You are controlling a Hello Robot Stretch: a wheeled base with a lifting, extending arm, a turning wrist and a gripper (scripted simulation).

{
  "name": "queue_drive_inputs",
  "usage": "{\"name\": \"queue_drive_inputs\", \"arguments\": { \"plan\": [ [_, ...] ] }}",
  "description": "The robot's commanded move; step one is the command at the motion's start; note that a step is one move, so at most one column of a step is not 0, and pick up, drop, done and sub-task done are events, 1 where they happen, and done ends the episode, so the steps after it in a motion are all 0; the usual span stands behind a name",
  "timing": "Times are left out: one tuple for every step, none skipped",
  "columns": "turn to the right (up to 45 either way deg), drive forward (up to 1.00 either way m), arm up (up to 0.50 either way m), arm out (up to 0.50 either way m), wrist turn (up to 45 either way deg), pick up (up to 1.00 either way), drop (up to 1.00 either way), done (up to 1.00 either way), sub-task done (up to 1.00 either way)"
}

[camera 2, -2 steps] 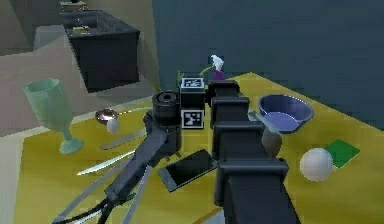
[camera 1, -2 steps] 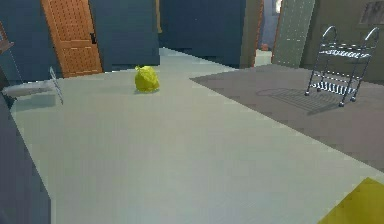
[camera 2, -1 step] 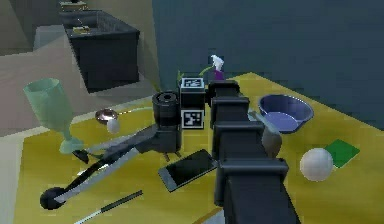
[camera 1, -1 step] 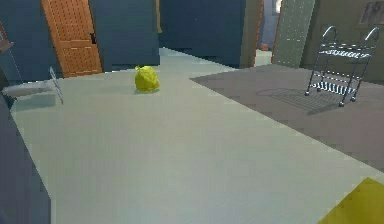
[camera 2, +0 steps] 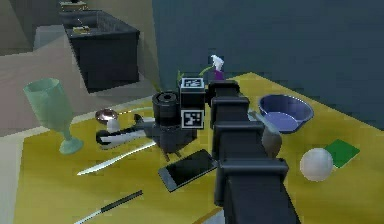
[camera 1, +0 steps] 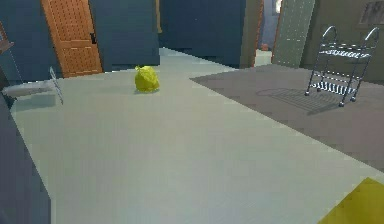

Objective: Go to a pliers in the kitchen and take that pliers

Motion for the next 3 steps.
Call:
{"name": "queue_drive_inputs", "arguments": {
  "plan": [
    [0.0,0.00,0.00,0.00,30.0,0.00,0.00,0.00,0.00],
    [0.0,0.00,-0.16,0.00,0.0,0.00,0.00,0.00,0.00],
    [0.0,0.00,0.00,0.00,0.0,1.00,0.00,0.00,0.00]
  ]
}}
